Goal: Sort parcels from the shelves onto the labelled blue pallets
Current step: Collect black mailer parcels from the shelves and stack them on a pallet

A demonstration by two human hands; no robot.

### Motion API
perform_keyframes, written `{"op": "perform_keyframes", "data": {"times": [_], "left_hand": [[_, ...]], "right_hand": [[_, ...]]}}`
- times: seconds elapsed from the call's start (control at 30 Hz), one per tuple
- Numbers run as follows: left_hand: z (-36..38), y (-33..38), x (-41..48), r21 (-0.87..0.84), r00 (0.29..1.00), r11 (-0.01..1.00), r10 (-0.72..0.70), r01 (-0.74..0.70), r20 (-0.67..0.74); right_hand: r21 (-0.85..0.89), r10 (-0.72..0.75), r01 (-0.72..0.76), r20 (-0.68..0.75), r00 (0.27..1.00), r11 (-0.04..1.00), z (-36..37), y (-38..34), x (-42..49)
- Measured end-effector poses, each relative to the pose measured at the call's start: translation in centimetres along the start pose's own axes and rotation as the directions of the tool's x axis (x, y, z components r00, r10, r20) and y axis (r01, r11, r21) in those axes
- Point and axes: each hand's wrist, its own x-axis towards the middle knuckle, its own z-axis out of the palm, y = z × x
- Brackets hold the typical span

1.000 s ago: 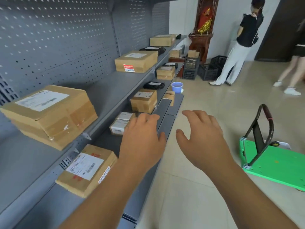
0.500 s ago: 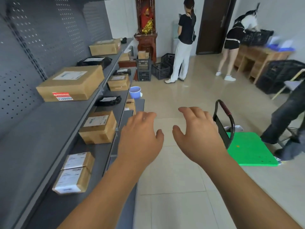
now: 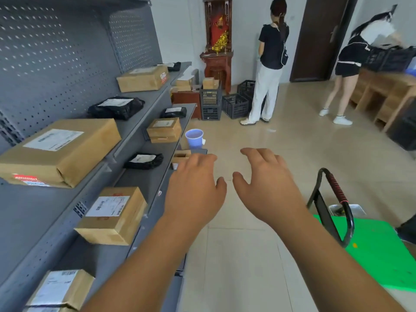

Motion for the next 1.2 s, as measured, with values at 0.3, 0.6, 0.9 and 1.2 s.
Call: {"op": "perform_keyframes", "data": {"times": [0.3, 0.6, 0.9, 1.2], "left_hand": [[5.0, -1.6, 11.8, 0.039, 0.998, 0.997, -0.063, 0.063, -0.002], [9.8, -5.7, 27.3, 0.0, 1.0, 1.0, -0.006, 0.006, 0.017], [13.0, -11.3, 40.9, -0.029, 0.999, 0.999, 0.025, -0.023, 0.043], [14.9, -17.8, 50.5, 0.07, 0.988, 0.986, -0.153, 0.153, -0.016]], "right_hand": [[0.031, -0.029, 0.028, 0.049, 0.998, 0.999, 3.7, 3.9, 13.0], [-0.023, 0.023, -0.023, 0.03, 0.999, 0.999, 8.5, 5.2, 27.3], [-0.05, 0.084, -0.083, 0.031, 0.996, 0.995, 13.5, 4.8, 40.4], [-0.026, -0.099, 0.103, 0.137, 0.986, 0.994, 20.2, 3.2, 54.3]]}}
